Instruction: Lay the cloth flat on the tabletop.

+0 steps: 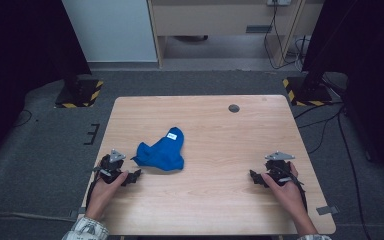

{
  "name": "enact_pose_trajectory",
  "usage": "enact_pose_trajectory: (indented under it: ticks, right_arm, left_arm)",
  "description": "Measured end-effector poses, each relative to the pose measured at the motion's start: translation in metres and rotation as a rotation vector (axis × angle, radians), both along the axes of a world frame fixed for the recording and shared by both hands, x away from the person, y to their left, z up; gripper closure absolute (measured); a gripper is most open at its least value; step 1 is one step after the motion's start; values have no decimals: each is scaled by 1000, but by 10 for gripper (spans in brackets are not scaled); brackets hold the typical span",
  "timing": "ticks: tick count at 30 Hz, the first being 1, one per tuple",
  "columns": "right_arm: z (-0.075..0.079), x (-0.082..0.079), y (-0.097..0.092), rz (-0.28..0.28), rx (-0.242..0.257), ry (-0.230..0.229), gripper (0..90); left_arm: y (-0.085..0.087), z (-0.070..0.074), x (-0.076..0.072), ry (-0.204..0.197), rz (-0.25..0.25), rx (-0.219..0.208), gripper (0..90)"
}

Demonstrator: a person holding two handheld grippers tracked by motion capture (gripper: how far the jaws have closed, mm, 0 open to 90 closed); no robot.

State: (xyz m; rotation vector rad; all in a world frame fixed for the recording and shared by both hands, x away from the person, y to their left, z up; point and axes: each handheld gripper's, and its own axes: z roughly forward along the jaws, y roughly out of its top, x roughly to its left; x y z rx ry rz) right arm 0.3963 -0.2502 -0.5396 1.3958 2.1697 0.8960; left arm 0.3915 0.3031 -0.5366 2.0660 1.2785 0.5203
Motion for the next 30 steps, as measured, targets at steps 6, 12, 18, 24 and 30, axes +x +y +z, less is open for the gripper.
enact_pose_trajectory:
  ticks: [6,12,18,24,30]
  right_arm:
    - [0,0,0,6,-2,0,5]
    - [0,0,0,7,-2,1,5]
    - [0,-1,0,7,-2,0,5]
    - [0,-1,-1,8,-2,0,5]
    - [0,-1,-1,7,-2,0,5]
  left_arm:
    - [3,9,-4,-26,21,-68,42]
    - [-5,26,-14,-93,0,-105,45]
    - [-17,40,-19,-139,-28,-183,45]
    - [-34,52,-13,-163,-68,-186,37]
    - [-51,58,3,-178,-97,-173,34]
